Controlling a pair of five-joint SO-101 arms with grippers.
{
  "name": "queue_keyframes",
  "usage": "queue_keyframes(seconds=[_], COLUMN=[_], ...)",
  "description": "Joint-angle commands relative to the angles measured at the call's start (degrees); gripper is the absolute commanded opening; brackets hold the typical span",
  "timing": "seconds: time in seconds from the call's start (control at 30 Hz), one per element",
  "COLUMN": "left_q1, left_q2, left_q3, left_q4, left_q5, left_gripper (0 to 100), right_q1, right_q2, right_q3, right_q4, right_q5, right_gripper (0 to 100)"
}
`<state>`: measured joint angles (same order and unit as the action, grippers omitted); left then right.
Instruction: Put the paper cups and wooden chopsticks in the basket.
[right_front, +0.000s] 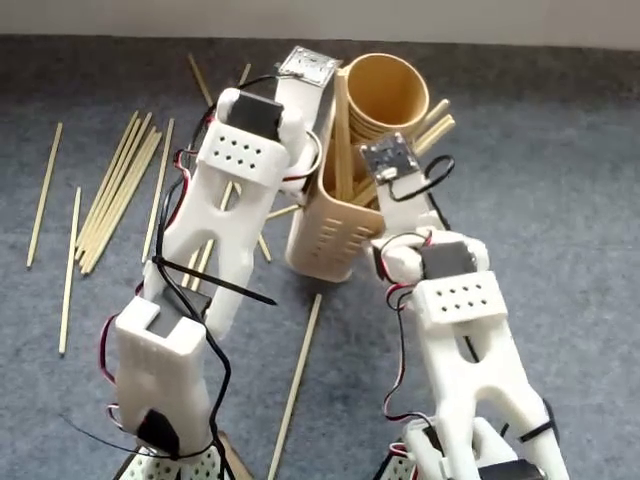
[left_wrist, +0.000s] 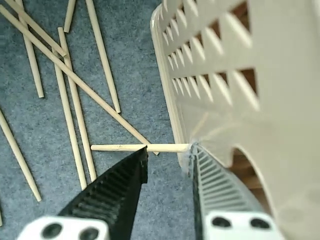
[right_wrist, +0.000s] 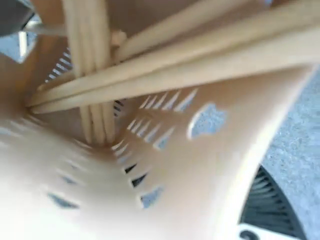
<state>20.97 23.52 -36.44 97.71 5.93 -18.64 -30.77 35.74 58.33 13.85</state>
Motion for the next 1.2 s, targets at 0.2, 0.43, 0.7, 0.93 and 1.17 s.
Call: queue_keyframes(seconds=[0.2, 0.43, 0.7, 0.93, 1.17], left_q1=[11.74, 14.11, 9.19, -2.51, -8.48], left_q2=[-3.74, -3.74, -4.0, -4.35, -4.35], left_q3=[-0.84, 1.45, 8.66, 9.1, 9.36], left_q4=[0.97, 0.7, -1.41, -0.35, 2.02], left_q5=[1.76, 1.76, 2.55, 2.73, -2.29], left_gripper=[17, 17, 17, 17, 17], right_q1=[6.02, 7.25, 7.34, 7.52, 7.52], right_q2=[-3.47, -4.97, -8.22, -10.07, -13.41], right_q3=[-7.43, 0.57, 5.41, 5.58, 5.58], right_q4=[6.81, 6.64, 3.56, 4.26, 8.04], right_q5=[3.87, 6.59, 6.42, 6.33, 6.24], right_gripper=[27.5, 27.5, 27.5, 27.5, 27.5])
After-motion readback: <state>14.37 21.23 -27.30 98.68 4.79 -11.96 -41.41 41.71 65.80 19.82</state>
